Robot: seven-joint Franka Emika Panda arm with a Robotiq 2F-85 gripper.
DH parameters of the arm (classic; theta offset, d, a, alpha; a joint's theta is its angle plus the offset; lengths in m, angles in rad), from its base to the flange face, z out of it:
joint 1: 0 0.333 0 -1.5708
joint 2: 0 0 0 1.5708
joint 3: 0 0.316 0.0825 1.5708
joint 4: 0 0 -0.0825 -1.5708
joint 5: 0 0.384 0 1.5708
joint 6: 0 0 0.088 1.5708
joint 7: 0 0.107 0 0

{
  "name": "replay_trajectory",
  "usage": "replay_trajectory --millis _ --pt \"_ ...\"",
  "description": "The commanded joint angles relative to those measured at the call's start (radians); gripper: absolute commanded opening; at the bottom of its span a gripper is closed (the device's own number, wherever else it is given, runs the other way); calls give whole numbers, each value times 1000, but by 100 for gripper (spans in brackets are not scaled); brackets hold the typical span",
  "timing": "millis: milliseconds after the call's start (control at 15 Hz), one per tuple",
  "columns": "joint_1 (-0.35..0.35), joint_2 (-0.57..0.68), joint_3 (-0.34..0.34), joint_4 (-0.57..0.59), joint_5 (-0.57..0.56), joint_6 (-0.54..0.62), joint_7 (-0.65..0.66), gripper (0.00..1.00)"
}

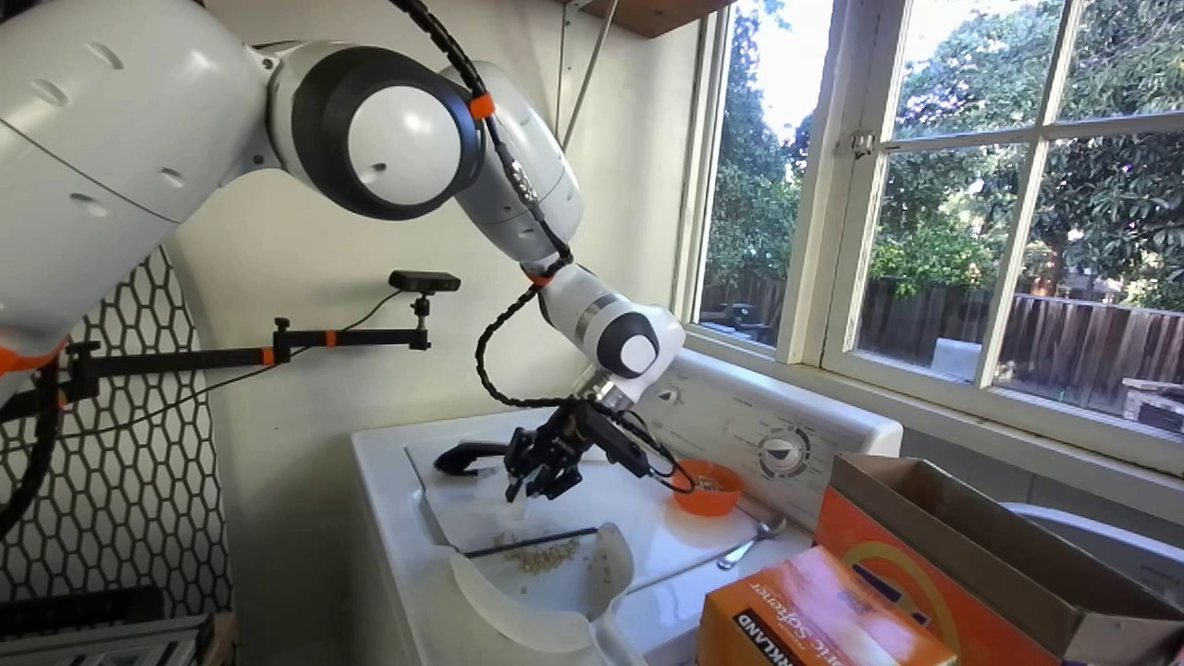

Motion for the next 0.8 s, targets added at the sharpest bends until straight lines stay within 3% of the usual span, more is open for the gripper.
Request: replay_trajectory --millis 0,733 --pt "-1 23 -6 -6 5 -15 -3 3" --pt "11 42 -35 -2 -50 -66 27 3"
